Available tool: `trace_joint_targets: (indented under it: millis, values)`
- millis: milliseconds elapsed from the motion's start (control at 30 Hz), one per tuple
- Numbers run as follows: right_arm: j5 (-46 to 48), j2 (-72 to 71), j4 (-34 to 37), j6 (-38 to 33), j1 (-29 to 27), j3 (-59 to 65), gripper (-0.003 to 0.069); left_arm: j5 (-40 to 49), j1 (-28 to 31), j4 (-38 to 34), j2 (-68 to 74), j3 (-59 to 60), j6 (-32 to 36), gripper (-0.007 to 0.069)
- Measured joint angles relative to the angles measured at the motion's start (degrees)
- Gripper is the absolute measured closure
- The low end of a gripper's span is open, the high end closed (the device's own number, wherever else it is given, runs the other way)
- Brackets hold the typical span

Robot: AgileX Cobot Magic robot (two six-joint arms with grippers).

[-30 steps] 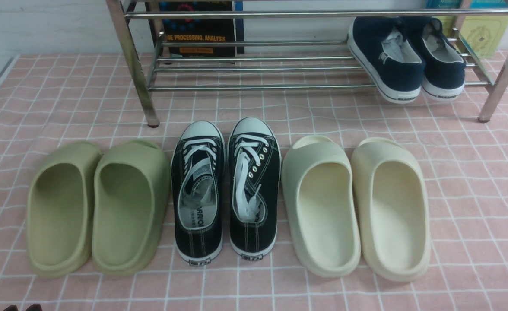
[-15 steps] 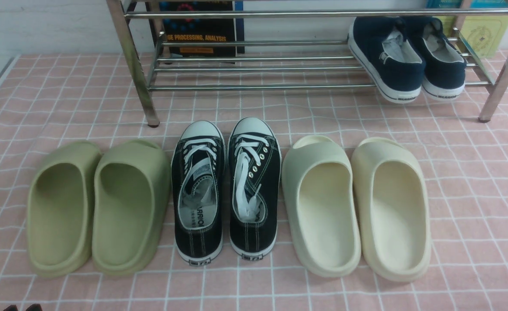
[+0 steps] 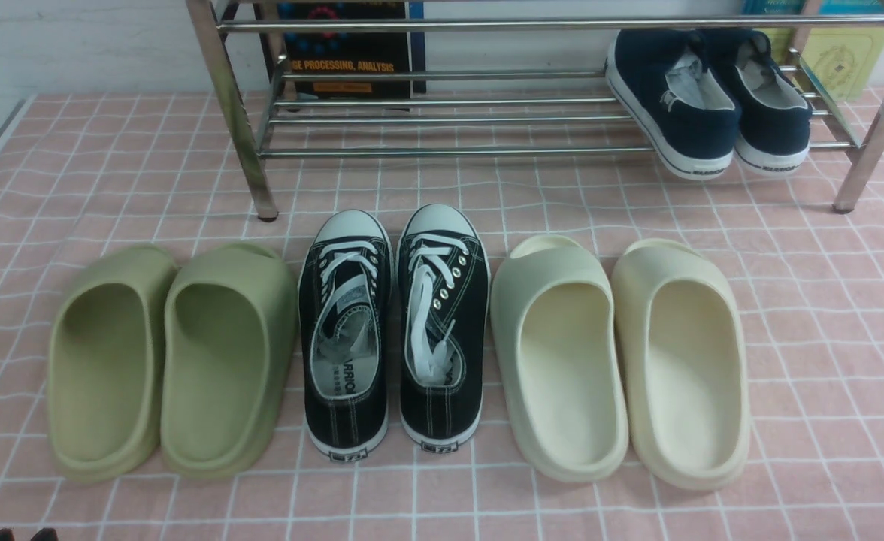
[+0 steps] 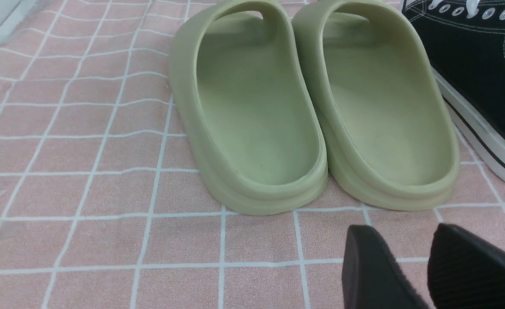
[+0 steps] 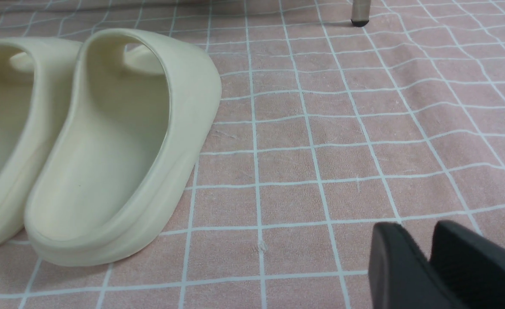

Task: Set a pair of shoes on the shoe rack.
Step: Use the left arm to grab the shoe closest to it

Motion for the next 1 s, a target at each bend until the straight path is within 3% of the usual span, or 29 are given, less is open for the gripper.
trace_joint_targets:
  millis: [167,367,467,500,700,767,833,933,1000]
  values:
    - [0.0,0.0,0.0,0.0,0.0,0.0,0.0506,-1.8,0.0,0.1,0.0,0.3,0.0,0.0385]
    - [0.0,0.0,0.0,0.0,0.0,0.0,0.0501,-14.1,0.0,0.2,0.0,0.5,0.0,0.0385]
    - [0.0,0.0,0.0,0.0,0.0,0.0,0.0496,-29.5,0.0,0.2,0.0,0.5,0.0,0.0385]
    - [0.0,0.0,0.0,0.0,0.0,0.0,0.0496,-29.5,0.0,0.2,0.0,0.5,0.0,0.0385]
    - [0.0,0.0,0.0,0.0,0.0,0.0,0.0484,-52.0,0.0,0.1,0.0,0.5,-1.0,0.0385]
    - [0.0,0.0,0.0,0.0,0.0,0.0,0.0484,-55.2,0.0,-0.3,0.0,0.5,-1.7,0.0385]
    - [0.0,0.0,0.0,0.0,0.0,0.0,0.0480,-59.6,0.0,-2.3,0.0,0.4,-5.8,0.0389]
    - [0.0,0.0,0.0,0.0,0.0,0.0,0.0475,-56.2,0.0,-4.5,0.0,-2.2,-10.0,0.0416]
    - [0.0,0.0,0.0,0.0,0.0,0.0,0.0472,-44.2,0.0,-7.9,0.0,-10.2,-11.1,0.0497]
